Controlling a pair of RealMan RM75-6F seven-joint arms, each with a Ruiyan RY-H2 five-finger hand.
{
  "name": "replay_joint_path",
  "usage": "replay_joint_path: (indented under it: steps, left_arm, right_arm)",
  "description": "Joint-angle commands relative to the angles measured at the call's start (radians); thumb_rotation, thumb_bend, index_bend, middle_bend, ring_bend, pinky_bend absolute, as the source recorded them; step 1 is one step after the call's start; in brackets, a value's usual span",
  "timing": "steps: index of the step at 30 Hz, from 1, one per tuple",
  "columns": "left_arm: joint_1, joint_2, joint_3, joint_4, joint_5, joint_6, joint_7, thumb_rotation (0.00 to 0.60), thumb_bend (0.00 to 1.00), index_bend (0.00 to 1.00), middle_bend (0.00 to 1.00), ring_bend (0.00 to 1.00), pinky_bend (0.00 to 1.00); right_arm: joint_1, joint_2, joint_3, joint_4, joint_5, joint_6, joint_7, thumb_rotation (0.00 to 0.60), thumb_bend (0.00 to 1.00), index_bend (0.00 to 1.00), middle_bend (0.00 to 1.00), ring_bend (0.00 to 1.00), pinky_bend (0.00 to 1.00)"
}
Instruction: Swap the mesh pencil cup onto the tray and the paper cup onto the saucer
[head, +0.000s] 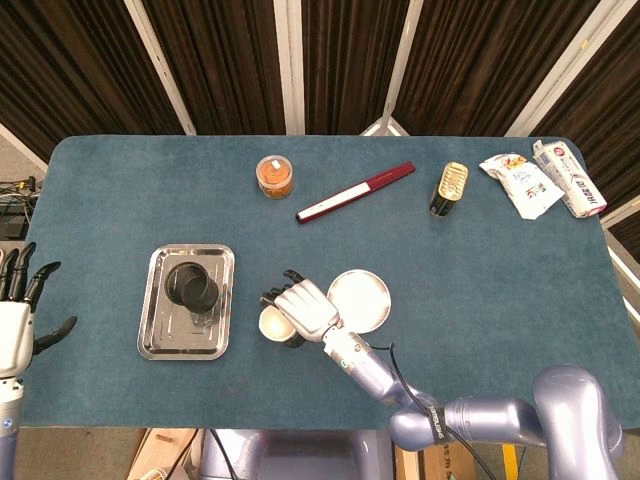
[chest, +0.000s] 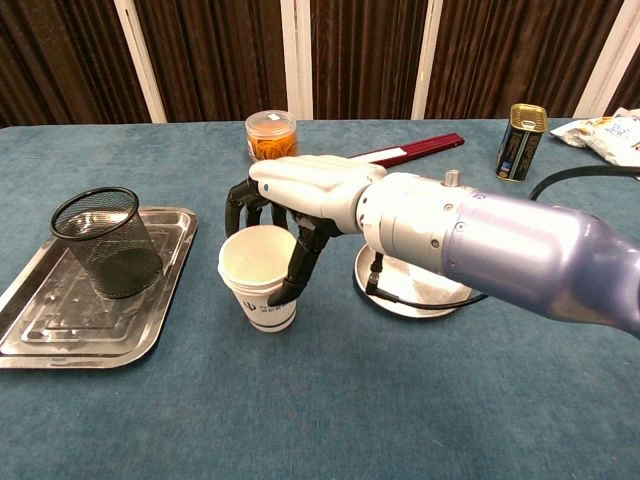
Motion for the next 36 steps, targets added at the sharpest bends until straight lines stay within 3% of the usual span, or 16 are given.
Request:
replay_joint_path:
  steps: [1, 9, 22, 36]
  left_arm:
    - [0.000, -0.001, -0.004, 0.003, -0.005, -0.004, -0.004, 0.600, 0.09, 0.24, 0.01, 0.00, 0.16]
    - [0.002, 0.000, -0.008, 0.002, -0.004, -0.007, -0.009, 0.600, 0.09, 0.24, 0.01, 0.00, 0.16]
    - [0.026, 0.014, -0.005, -0.033, 0.006, 0.013, 0.016, 0.600, 0.09, 0.24, 0.01, 0.00, 0.16]
    - [0.025, -0.006, -0.003, -0.030, 0.017, 0.006, 0.058, 0.600, 0.09, 0.24, 0.01, 0.00, 0.16]
  right_arm:
    - [-0.003, -0.006, 0.000, 0.007, -0.012, 0.018, 0.005, 0.600, 0.00, 0.39, 0.47, 0.51, 0.18]
    - [-0.018, 0.016, 0.004, -0.014, -0.038, 0.054, 0.020, 0.600, 0.00, 0.42, 0.49, 0.53, 0.20]
    - [-0.095, 0.221, 0.003, -0.110, 0.001, 0.052, 0.093, 0.600, 0.00, 0.42, 0.49, 0.53, 0.20]
    - [-0.139, 0.281, -0.031, -0.057, -0.029, 0.004, 0.231, 0.600, 0.00, 0.42, 0.46, 0.45, 0.15]
